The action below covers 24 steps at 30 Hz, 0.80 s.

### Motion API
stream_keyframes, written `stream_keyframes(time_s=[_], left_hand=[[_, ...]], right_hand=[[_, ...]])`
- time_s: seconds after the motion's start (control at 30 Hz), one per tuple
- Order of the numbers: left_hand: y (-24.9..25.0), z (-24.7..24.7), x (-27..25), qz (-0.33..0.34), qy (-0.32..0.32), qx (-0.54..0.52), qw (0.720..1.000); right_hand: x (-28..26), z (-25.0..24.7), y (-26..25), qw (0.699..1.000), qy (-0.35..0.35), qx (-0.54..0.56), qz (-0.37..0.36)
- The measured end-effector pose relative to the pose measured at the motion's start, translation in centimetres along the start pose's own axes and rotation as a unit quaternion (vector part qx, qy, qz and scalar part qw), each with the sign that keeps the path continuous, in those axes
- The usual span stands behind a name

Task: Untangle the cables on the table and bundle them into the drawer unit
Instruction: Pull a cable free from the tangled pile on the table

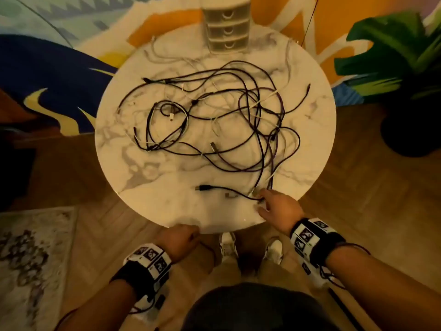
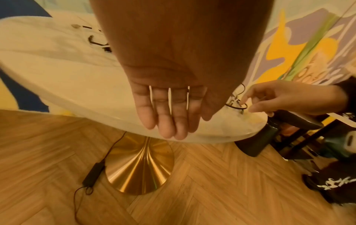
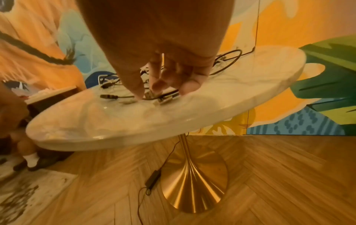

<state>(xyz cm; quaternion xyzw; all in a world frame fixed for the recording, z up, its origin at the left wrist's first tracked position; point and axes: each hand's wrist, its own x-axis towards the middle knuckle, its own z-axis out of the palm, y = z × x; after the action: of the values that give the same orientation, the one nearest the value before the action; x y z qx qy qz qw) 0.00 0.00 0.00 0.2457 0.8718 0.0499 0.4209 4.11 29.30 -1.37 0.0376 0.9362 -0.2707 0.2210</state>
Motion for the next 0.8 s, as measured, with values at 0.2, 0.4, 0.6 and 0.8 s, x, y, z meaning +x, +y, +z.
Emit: stream_keyframes(time_s=[0.2, 0.4, 0.6, 0.8], left_hand=[[1.8, -1.4, 1.8, 0.067, 0.043, 0.024, 0.997], [5.8, -4.6, 5.5, 0.143, 0.184, 0.01, 0.972], [4.1, -6.8, 7.7, 0.032, 0.124, 0.083, 0.988], [1.6, -10.8, 4.6, 0.057, 0.193, 0.084, 0.976]], right_hand=[[2.0, 0.2, -0.5, 1.0, 0.024, -0.017, -0.007], [1.3, 0.4, -2.3, 0.987, 0.076, -0.04, -0.138], [0.3, -1.1, -2.2, 0.974, 0.196, 0.057, -0.103], [0.5, -0.1, -1.8, 0.988, 0.156, 0.006, -0.022]])
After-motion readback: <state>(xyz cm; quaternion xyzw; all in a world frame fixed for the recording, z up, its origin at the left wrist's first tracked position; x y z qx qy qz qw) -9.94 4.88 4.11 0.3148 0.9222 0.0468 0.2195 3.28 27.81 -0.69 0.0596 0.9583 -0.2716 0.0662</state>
